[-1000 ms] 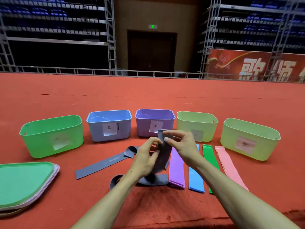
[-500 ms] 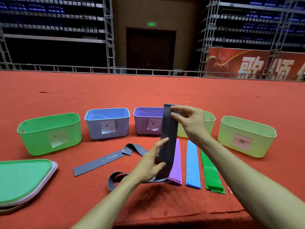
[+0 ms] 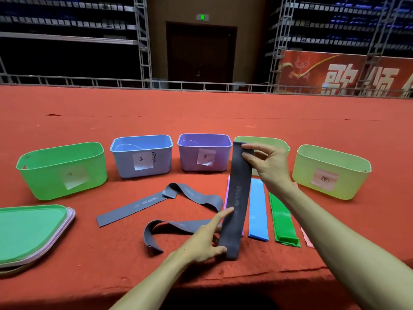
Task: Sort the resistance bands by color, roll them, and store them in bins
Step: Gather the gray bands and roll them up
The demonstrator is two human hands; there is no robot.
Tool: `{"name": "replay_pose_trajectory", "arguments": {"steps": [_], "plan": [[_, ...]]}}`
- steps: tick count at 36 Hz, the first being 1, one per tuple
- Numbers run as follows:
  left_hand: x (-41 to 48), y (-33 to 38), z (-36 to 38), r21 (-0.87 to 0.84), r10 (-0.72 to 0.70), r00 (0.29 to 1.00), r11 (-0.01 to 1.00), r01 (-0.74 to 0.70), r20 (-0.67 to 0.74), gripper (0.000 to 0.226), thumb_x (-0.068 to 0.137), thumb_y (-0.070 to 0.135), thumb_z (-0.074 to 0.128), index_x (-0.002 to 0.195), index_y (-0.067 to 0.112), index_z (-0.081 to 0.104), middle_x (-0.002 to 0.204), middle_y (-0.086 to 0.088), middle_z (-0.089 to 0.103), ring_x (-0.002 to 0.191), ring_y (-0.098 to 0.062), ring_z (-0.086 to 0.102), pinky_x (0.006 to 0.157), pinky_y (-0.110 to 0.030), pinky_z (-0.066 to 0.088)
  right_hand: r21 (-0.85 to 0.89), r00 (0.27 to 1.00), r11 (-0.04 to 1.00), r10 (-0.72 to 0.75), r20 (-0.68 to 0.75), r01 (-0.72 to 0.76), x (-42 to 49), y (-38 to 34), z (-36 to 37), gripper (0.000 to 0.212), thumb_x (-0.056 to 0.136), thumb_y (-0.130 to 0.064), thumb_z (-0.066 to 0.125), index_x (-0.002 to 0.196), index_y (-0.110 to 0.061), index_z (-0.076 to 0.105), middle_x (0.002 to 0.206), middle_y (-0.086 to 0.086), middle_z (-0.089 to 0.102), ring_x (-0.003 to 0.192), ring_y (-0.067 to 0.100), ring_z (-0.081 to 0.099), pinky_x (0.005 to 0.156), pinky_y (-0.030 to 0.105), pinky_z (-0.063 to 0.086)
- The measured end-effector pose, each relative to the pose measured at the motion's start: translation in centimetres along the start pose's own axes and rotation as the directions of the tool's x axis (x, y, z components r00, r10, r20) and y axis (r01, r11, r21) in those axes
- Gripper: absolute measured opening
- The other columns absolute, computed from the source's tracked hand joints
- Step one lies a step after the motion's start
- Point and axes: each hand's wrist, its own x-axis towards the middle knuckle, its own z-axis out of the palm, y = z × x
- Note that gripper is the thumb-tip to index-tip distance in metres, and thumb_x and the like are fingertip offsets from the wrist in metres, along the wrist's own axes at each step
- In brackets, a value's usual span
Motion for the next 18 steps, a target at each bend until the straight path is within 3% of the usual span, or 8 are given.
{"name": "replay_pose_trajectory", "arguments": {"steps": [4,7,9,12,14,18], "plan": [[0.2,-0.9,0.1,0.051,-0.027,0.999,0.998,0.025,0.031,0.099,0.078,0.008,0.065,0.139,0.064,0.011,0.108,-0.007,0.064,0.072,-0.035,0.059,0.078,-0.040,0.056,0.000,1.000,1.000,0.014,0.006,-0.014,-0.5,0.4,-0.2,0.030,0.082,0.008,0.067,0.091,-0.020,0.072,0.087,-0.006,0.072,0.079,0.005,0.068,0.075,0.024,0.057],[0.3,-1.7,-0.2,0.091,-0.030,0.998,0.996,0.025,0.051,0.096,0.080,0.008,0.065,0.140,0.062,0.013,0.089,0.001,0.061,0.066,-0.018,0.056,0.078,-0.027,0.055,-0.029,1.000,1.000,0.002,0.000,-0.002,-0.7,0.9,-0.4,0.032,0.081,0.008,0.068,0.091,-0.022,0.072,0.089,-0.004,0.072,0.081,0.007,0.068,0.081,0.030,0.057],[0.5,-2.5,-0.4,0.101,-0.035,0.998,0.994,0.030,0.050,0.091,0.079,0.007,0.064,0.141,0.057,0.020,0.088,0.005,0.060,0.071,-0.008,0.058,0.080,-0.019,0.052,-0.053,1.000,0.999,-0.009,-0.001,0.009,-0.9,1.2,-0.7,0.034,0.080,0.008,0.069,0.089,-0.025,0.072,0.089,-0.005,0.073,0.083,0.007,0.068,0.082,0.033,0.056],[0.8,-3.3,-1.0,0.114,-0.033,0.999,0.993,0.031,0.011,0.066,0.079,0.006,0.061,0.135,0.039,0.045,0.099,0.004,0.063,0.089,-0.012,0.064,0.087,-0.022,0.052,-0.090,1.000,0.996,-0.011,0.001,0.011,-1.3,1.7,-1.0,0.037,0.079,0.007,0.070,0.087,-0.030,0.072,0.088,-0.009,0.072,0.081,0.004,0.067,0.080,0.032,0.055],[1.1,-3.6,-1.5,0.199,-0.023,0.998,0.979,0.033,-0.052,0.039,0.081,0.007,0.061,0.117,0.023,0.063,0.102,0.004,0.062,0.094,-0.012,0.062,0.086,-0.022,0.051,-0.096,1.000,0.995,-0.001,0.003,0.001,-1.5,1.9,-1.1,0.038,0.079,0.007,0.070,0.087,-0.030,0.072,0.088,-0.010,0.072,0.080,0.002,0.066,0.080,0.028,0.054],[2.0,-4.1,-2.5,0.355,-0.007,0.995,0.934,0.041,-0.095,0.019,0.083,0.008,0.062,0.098,0.016,0.071,0.100,0.002,0.058,0.089,-0.009,0.058,0.080,-0.015,0.043,-0.102,1.000,0.995,0.008,-0.004,-0.008,-1.8,2.1,-1.3,0.038,0.078,0.007,0.071,0.086,-0.031,0.072,0.085,-0.017,0.072,0.079,0.000,0.066,0.079,0.025,0.055]]}}
